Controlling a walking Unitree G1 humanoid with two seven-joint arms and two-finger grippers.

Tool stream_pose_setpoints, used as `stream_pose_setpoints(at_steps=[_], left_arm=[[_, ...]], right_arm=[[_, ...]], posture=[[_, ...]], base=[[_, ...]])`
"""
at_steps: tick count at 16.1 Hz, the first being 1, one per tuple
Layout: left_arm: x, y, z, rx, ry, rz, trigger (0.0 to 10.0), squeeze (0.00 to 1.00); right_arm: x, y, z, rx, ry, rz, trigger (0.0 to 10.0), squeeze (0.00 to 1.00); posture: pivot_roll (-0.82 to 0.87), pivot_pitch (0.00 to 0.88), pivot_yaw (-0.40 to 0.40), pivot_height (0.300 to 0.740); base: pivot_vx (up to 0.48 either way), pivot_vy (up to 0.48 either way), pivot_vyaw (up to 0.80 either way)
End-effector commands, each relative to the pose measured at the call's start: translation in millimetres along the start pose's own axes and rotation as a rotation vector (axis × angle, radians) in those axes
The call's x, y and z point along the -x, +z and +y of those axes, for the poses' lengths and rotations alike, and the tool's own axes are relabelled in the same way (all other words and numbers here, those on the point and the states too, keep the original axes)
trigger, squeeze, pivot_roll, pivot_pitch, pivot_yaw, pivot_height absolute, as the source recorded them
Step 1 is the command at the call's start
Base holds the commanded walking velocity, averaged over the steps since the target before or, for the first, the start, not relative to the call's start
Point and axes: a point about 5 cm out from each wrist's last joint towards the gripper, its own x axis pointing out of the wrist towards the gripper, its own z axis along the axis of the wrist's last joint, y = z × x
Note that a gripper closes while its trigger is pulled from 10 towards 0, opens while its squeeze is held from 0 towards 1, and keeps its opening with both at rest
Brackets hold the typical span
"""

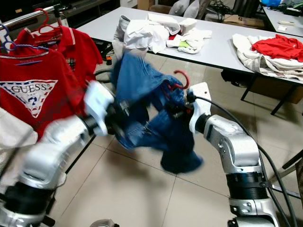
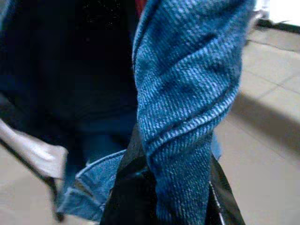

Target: Hang hanger

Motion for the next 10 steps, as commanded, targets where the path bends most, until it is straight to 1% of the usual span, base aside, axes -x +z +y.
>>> stream_pose_setpoints(at_steps=[1, 2, 3, 4, 5, 6, 7, 8, 9, 10], left_arm=[[-5.3, -17.8, -9.6, -0.006, -0.024, 0.070, 0.0, 0.00], [-20.2, -27.8, -14.8, 0.017, 0.009, 0.088, 0.0, 0.00], [-33.1, -31.7, -16.3, 0.029, 0.039, 0.091, 0.0, 0.00], [-42.1, -35.7, -11.9, 0.042, 0.087, 0.099, 0.0, 0.00], [-46.6, -37.5, -4.5, 0.027, 0.135, 0.105, 0.6, 0.00], [-47.0, -35.2, 5.6, 0.035, 0.190, 0.090, 10.0, 0.00], [-44.3, -29.9, 13.8, 0.057, 0.201, 0.053, 10.0, 0.00], [-39.3, -26.5, 19.9, 0.059, 0.199, 0.031, 10.0, 1.00], [-36.3, -25.7, 20.4, 0.067, 0.170, 0.023, 10.0, 1.00], [-32.3, -26.3, 23.0, 0.055, 0.160, 0.024, 10.0, 1.00]], right_arm=[[2.1, 23.6, 4.0, -0.001, 0.027, -0.093, 0.0, 0.00], [-0.3, 26.7, 12.2, -0.042, 0.072, -0.118, 0.0, 0.00], [-1.7, 27.1, 18.4, -0.063, 0.101, -0.124, 0.0, 0.00], [-2.2, 26.2, 22.5, -0.073, 0.115, -0.123, 0.0, 0.00], [-1.7, 24.7, 25.0, -0.078, 0.124, -0.118, 0.0, 0.00], [0.0, 22.8, 25.9, -0.081, 0.122, -0.108, 0.0, 0.00], [2.8, 21.0, 25.0, -0.084, 0.110, -0.097, 0.0, 0.00], [5.4, 19.1, 22.3, -0.085, 0.090, -0.087, 0.0, 0.00], [6.6, 17.9, 20.8, -0.082, 0.079, -0.080, 0.0, 0.00], [8.4, 15.8, 18.2, -0.079, 0.057, -0.065, 0.0, 0.00]], posture=[[0.08, 0.008, -0.019, 0.740], [0.08, 0.010, -0.025, 0.740], [0.07, 0.012, -0.025, 0.740], [0.07, 0.014, -0.022, 0.740], [0.06, 0.015, -0.018, 0.740], [0.05, 0.016, -0.012, 0.740], [0.05, 0.014, -0.009, 0.740], [0.05, 0.013, -0.009, 0.740], [0.05, 0.011, -0.010, 0.740], [0.05, 0.011, -0.010, 0.740]], base=[[0.000, 0.000, 0.00], [0.000, 0.000, 0.00], [0.000, 0.000, 0.00], [0.000, 0.000, 0.00], [0.000, 0.000, 0.00], [0.000, 0.000, 0.00], [0.000, 0.000, 0.00], [0.000, 0.000, 0.00], [0.000, 0.000, 0.00], [0.000, 0.000, 0.00]])
